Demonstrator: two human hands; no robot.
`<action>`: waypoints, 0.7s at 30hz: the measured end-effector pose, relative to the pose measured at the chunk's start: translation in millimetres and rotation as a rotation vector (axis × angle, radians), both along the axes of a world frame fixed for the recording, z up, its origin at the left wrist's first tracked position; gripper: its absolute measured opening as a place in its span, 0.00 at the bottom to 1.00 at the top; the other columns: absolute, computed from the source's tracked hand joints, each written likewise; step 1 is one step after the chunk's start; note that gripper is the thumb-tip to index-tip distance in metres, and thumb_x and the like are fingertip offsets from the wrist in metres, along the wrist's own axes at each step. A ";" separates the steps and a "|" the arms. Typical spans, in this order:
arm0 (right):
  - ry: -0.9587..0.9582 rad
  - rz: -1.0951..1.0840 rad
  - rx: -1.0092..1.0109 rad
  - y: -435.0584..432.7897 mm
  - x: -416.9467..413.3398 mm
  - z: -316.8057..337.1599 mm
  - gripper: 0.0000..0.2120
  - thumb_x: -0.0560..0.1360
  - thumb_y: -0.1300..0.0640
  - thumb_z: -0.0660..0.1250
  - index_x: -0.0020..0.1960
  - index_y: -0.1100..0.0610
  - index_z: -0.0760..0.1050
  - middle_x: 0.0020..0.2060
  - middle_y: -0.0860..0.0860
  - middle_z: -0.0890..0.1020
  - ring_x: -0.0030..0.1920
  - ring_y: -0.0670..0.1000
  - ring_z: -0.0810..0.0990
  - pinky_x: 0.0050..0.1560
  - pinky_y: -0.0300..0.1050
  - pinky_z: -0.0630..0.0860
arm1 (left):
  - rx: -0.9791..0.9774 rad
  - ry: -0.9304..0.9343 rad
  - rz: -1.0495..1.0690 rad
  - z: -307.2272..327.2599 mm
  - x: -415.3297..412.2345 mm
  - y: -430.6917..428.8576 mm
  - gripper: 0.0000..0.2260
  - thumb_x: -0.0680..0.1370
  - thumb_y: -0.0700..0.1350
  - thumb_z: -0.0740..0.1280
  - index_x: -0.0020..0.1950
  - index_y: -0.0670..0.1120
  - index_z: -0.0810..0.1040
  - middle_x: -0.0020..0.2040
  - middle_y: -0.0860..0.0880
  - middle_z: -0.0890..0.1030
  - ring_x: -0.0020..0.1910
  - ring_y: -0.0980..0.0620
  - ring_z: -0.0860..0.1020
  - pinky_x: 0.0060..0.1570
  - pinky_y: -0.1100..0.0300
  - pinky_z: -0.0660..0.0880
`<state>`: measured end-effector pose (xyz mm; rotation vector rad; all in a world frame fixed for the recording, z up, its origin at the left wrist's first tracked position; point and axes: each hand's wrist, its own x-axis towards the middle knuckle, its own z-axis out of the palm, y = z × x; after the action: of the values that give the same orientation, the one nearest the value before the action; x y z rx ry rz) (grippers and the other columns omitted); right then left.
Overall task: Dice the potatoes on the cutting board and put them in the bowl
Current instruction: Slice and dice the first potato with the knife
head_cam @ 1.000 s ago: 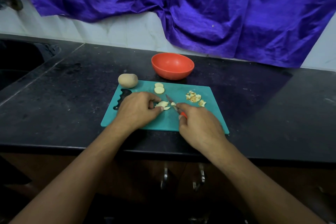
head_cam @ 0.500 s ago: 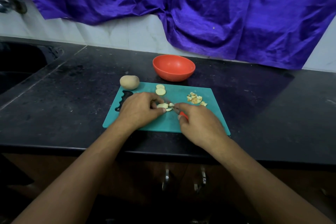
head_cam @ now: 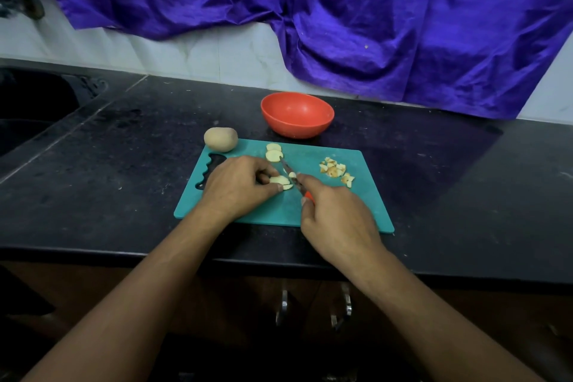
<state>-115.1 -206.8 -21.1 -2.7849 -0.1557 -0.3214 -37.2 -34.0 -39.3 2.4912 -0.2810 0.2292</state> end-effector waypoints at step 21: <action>0.090 0.025 -0.266 21.2 4.4 5.9 0.30 0.81 0.57 0.59 0.82 0.49 0.58 0.48 0.52 0.81 0.50 0.56 0.80 0.42 0.50 0.70 | 0.009 -0.048 0.000 -5.0 3.7 -0.5 0.08 0.73 0.58 0.75 0.48 0.57 0.87 0.35 0.60 0.82 0.39 0.60 0.80 0.38 0.58 0.75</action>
<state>-110.7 -185.6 -15.2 -3.0503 -0.2260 -0.1801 -33.5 -34.5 -44.3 2.4974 -0.3030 0.2890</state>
